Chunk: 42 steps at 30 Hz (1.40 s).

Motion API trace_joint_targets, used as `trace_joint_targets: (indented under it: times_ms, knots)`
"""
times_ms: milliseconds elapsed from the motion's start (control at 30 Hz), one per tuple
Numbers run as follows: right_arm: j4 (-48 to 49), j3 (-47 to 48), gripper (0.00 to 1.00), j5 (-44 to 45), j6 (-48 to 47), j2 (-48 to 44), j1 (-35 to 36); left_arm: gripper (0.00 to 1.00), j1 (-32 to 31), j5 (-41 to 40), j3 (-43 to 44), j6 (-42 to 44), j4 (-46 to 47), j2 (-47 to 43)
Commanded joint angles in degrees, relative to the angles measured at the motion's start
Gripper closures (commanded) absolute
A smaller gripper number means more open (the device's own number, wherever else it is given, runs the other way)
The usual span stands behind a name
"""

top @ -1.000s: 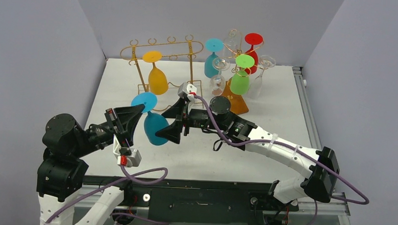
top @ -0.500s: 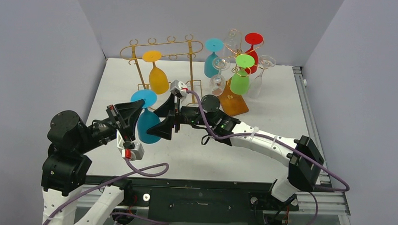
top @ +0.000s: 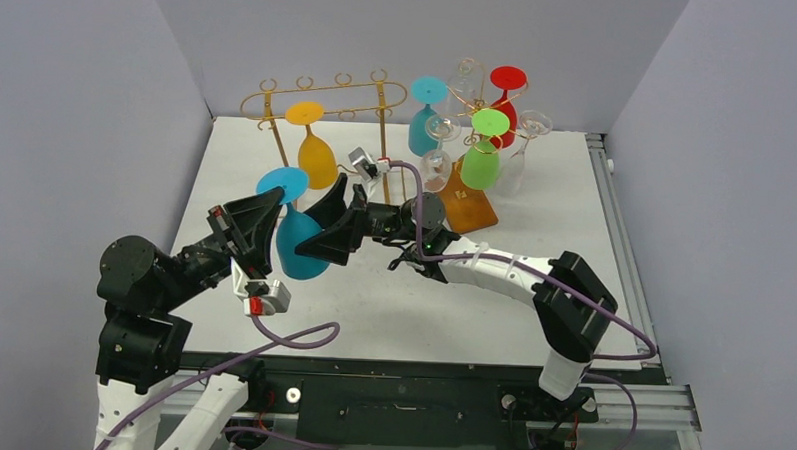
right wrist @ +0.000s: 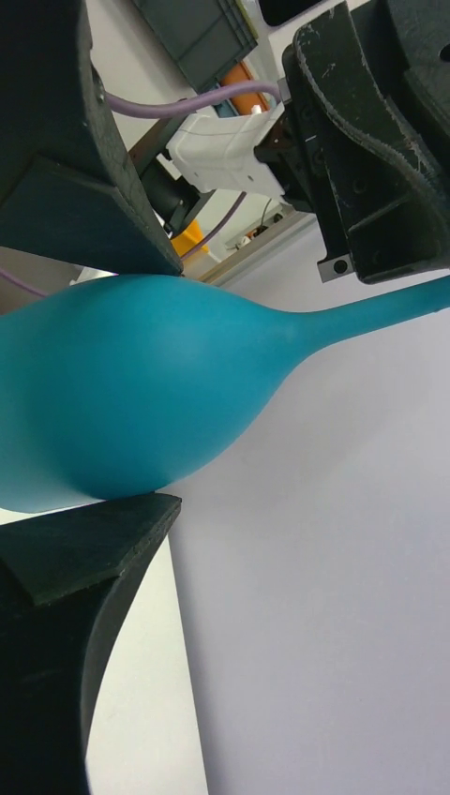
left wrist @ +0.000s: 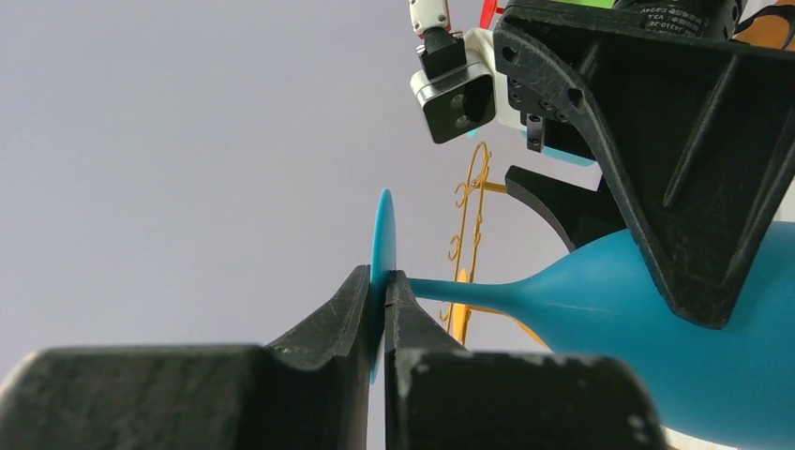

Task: Place the wine glass upside down on the wine glass rack
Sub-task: Turn the wine glass upside down at the wine rack.

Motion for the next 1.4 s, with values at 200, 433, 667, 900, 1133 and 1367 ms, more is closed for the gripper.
trace_joint_targets:
  times_ms: [200,433,667,900,1133,1367]
  knots:
    - [-10.1,1.0,0.29,-2.8,-11.7,-6.6,1.5,1.00,-0.3,2.5,0.0,-2.2,6.5,1.0]
    - [-18.2,0.3,0.34,1.6,-19.0,-9.1,0.6,0.61,-0.3,1.7,1.4,-3.8,7.0,2.1]
    - [-24.1,0.1,0.38,9.8,-24.2,-10.6,-2.3,0.18,-0.3,-1.1,3.5,-4.4,5.4,3.3]
    - [-23.2,-0.9,0.40,18.4,-25.5,-10.2,-7.8,0.07,-0.3,-3.7,2.3,-3.6,1.6,2.8]
    - [-22.9,2.0,0.42,27.2,-25.8,-6.6,-11.1,0.03,-0.4,-8.0,0.5,-9.9,1.6,3.7]
    - [-24.0,5.9,0.42,31.4,-26.8,-2.4,-12.0,0.04,-0.3,-19.5,-3.8,-14.4,5.1,5.1]
